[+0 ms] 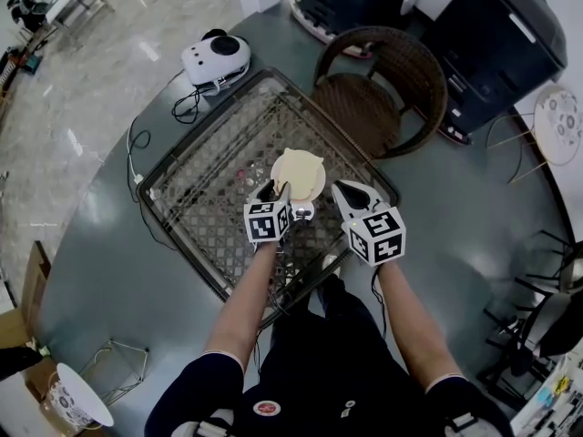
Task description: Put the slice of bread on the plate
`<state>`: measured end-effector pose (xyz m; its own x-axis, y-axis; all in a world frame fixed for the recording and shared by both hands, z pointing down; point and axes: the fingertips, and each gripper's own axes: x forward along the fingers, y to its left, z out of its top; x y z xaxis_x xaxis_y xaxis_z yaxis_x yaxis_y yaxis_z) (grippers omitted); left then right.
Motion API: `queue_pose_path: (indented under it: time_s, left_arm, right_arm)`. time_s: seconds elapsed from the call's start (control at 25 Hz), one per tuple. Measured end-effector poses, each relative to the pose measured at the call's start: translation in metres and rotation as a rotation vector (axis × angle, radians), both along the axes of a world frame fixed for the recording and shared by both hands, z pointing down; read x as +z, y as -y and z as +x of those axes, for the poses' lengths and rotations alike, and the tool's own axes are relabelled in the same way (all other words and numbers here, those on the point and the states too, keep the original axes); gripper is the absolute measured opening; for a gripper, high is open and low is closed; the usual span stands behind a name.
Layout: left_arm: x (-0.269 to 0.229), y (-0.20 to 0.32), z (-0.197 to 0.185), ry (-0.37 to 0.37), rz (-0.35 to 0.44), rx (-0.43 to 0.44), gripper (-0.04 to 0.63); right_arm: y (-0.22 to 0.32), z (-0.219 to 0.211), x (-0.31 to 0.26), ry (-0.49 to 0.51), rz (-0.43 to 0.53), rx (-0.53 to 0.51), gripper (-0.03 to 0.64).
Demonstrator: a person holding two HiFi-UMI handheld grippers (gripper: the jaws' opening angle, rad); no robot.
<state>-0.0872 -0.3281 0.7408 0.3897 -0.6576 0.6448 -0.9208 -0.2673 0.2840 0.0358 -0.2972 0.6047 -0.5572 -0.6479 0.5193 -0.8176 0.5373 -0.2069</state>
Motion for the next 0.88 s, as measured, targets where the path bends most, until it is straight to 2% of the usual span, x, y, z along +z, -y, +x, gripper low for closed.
queue_pose_path:
  time_s: [0.12,0.28,0.64,0.88]
  left_arm:
    - [-0.013,0.000,0.002,-0.001,0.038,0.009,0.150]
    - [-0.045,-0.004,0.015,-0.036,0.105,0.071,0.141]
    - [-0.113,-0.027,0.030,-0.072,0.210,0.150,0.009]
    - [-0.163,-0.044,0.043,-0.099,0.299,0.205,0.008]
  right_arm:
    - [-0.001,0.003,-0.003,0.007,0.005,0.003,0.008]
    - [-0.002,0.006,-0.010,0.027,0.016,0.009,0.008]
    - [-0.011,0.006,-0.032,0.069,0.056,0.012,0.008]
    - [-0.018,0.006,-0.055,0.102,0.095,0.008,0.008]
